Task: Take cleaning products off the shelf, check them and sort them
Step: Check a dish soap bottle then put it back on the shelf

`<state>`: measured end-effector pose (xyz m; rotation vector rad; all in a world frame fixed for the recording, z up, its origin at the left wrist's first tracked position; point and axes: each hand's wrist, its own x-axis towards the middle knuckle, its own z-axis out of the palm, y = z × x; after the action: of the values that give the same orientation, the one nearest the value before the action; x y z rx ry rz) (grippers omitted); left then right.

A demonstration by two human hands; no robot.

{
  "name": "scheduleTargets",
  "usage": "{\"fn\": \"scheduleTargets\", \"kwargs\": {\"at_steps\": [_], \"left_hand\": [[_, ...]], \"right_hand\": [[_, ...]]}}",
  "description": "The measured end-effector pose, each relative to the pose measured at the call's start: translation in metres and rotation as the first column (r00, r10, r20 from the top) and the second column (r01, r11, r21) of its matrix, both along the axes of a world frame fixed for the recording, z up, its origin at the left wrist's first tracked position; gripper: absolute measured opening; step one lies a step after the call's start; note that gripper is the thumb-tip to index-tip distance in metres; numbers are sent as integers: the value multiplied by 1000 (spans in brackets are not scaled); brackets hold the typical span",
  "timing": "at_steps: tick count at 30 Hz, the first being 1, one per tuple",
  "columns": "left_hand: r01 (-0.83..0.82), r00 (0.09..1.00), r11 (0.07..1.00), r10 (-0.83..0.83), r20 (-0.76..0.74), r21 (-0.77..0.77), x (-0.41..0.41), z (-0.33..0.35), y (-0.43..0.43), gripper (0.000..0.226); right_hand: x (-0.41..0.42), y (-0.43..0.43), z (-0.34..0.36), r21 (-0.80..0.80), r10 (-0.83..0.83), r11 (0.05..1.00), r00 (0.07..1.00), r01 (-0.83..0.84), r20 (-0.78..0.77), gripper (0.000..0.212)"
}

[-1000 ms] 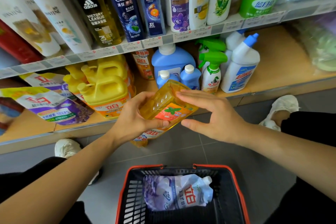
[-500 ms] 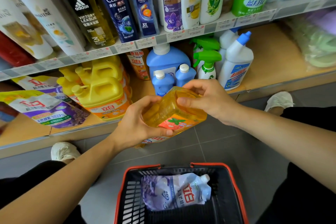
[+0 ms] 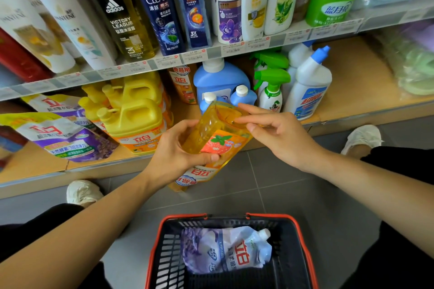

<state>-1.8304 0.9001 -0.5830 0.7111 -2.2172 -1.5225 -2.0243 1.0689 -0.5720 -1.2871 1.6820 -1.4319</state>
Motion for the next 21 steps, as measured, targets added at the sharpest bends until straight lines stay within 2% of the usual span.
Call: {"fn": "scheduleTargets", "kwargs": {"at_steps": [4,7,9,10,12,15,19,21], "left_hand": [[-65,998,993,65,-1,98,-1,-1,-3,71],[-112,993,978,118,-19,178,-3,1,-3,73],[-136,988,957,150,-36,254,-4,2,-3,72],[-140,985,943,163,-50,303,-5,2,-2,70],[-144,979,907,189,-77,397,-6,3,-1,67],[-138,972,857,213,-97,496,-7,4,0,69],[-175,958,801,272,-88,573,-5,3,1,68],[-185,955,777,287,-77,602,-2,0,-2,60]], "right_hand": [[2,5,0,-21,-21,1000,999,22,44,39],[-2,5,-5,-33,-166,985,984,168,64,42],[-3,5,-11,30,-227,974,970,225,90,47],[-2,4,-16,92,-204,976,976,197,78,51],[7,3,-29,238,-53,971,996,35,68,52],[22,-1,-52,348,173,915,977,-205,122,49],[25,3,-69,531,307,792,949,-300,79,45],[27,6,-72,573,400,752,917,-325,-5,47]]}}
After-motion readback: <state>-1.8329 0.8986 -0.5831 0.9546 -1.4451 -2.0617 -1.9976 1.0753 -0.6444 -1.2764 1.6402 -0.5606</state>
